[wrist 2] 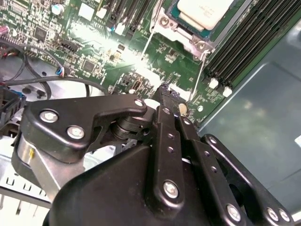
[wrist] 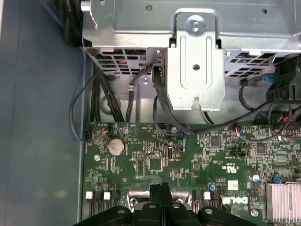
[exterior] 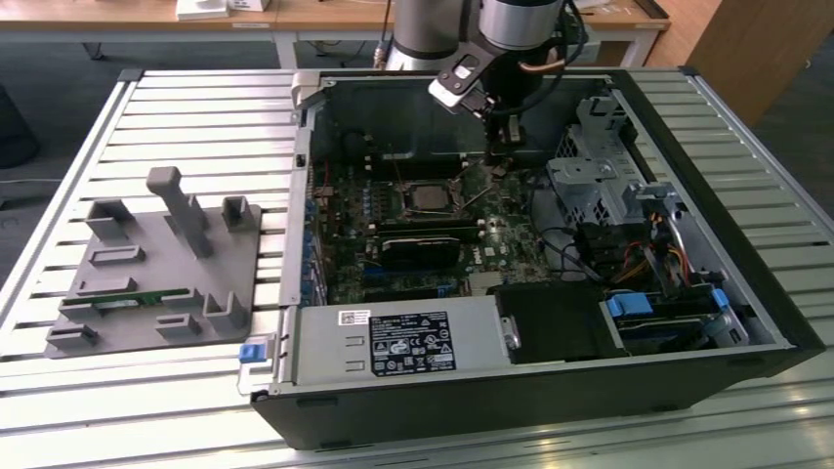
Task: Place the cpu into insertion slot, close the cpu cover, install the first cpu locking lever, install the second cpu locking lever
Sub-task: 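Close the cpu cover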
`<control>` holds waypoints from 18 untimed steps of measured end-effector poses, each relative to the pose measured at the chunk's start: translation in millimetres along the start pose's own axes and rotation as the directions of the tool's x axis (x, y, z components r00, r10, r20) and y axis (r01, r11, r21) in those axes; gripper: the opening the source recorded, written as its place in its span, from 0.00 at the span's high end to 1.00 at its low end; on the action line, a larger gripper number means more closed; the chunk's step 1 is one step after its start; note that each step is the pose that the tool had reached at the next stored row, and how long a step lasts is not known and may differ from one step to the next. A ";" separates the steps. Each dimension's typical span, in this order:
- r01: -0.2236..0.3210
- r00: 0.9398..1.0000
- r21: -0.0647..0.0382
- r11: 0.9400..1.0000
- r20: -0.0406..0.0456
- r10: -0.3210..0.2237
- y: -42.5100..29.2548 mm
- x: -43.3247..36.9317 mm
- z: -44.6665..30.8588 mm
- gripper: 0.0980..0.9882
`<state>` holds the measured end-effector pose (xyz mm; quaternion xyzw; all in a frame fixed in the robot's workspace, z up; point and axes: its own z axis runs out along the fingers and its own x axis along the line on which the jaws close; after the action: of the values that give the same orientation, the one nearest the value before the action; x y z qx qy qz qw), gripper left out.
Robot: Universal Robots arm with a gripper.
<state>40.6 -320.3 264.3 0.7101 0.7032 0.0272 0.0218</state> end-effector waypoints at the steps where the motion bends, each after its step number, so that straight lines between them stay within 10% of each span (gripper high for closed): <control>1: 0.000 1.000 0.000 1.000 0.000 0.000 1.5 0.0 0.1 0.99; 9: 0.000 1.000 0.003 1.000 -0.002 0.000 10.3 0.1 1.2 0.99; 13: 0.000 1.000 0.022 1.000 -0.003 0.000 12.6 0.1 2.6 0.99; 18: -0.001 1.000 0.026 1.000 -0.021 0.002 15.1 -0.8 5.2 0.99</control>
<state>56.0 -321.2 260.1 0.7105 0.7032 0.0256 0.0051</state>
